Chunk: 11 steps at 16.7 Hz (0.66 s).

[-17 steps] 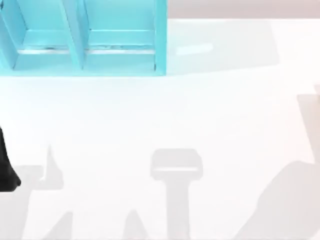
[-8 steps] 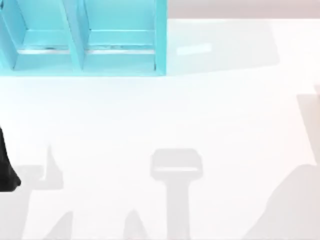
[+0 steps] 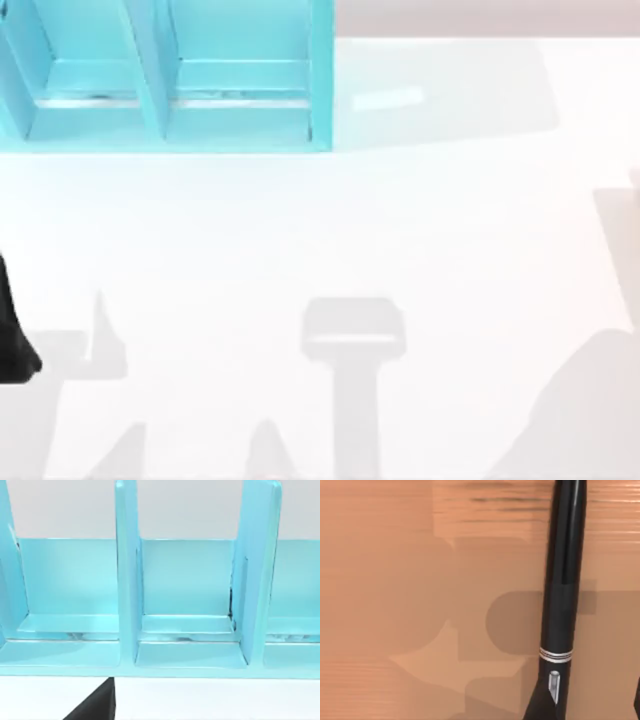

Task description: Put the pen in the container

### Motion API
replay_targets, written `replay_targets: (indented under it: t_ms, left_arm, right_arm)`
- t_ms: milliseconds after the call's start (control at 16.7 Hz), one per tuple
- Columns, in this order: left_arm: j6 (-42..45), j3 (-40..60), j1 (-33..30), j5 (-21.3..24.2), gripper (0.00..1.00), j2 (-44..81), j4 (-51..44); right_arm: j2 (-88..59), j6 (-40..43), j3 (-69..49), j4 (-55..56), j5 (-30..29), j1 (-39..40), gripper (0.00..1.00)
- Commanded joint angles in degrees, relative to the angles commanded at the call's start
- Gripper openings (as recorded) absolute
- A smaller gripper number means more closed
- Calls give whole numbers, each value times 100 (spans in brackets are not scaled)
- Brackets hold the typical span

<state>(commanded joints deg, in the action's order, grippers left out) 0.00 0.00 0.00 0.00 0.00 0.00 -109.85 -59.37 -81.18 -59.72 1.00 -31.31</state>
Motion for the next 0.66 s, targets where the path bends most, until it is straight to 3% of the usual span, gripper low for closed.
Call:
replay_targets:
  t_ms: [300,660]
  left_arm:
    - [0,0,0,0,100,0,0]
    - [0,0,0,0,100,0,0]
  right_arm:
    - [0,0,0,0,0,0,98]
    - [0,0,0,0,0,0,100]
